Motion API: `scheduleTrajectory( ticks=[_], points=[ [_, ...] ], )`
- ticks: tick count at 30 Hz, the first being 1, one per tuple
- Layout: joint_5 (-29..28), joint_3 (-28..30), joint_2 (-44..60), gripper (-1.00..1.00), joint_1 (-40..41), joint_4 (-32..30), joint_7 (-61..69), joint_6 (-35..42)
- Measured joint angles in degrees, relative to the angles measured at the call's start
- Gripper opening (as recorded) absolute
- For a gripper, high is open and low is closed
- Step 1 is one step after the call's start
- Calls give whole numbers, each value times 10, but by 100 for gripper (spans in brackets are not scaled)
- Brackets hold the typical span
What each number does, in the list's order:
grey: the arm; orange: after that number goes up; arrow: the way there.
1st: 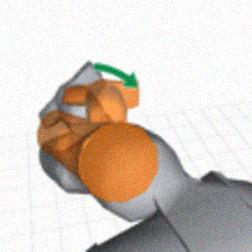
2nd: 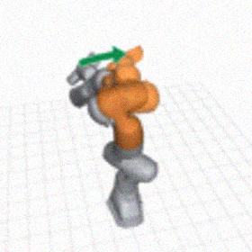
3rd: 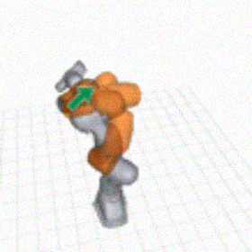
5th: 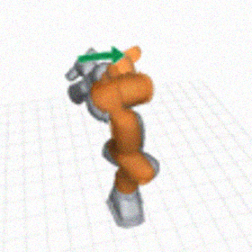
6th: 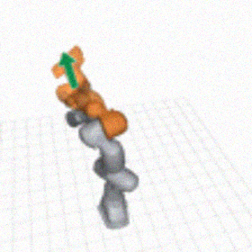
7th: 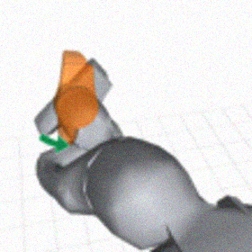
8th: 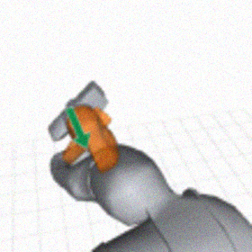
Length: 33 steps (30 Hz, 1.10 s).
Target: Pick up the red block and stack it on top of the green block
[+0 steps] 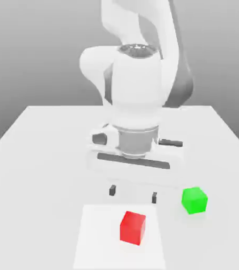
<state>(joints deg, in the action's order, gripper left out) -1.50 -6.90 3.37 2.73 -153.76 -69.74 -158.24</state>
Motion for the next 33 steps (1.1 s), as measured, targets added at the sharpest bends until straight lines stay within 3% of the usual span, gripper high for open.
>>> scheduleTrajectory(
  ticks=[5, 6, 13, 19, 29, 33],
  points=[
    [-30, 22, 104, 0, -16, 8, -28, -84],
    [-36, 29, 122, -100, -21, 11, -32, -99],
    [-38, 30, 125, -100, -22, 11, -34, -102],
    [1, 9, 16, -100, -16, -6, -2, -12],
    [72, -81, -124, -100, -215, -84, 221, 49],
    [44, -94, -79, -100, -225, -91, 221, -2]
  ],
)
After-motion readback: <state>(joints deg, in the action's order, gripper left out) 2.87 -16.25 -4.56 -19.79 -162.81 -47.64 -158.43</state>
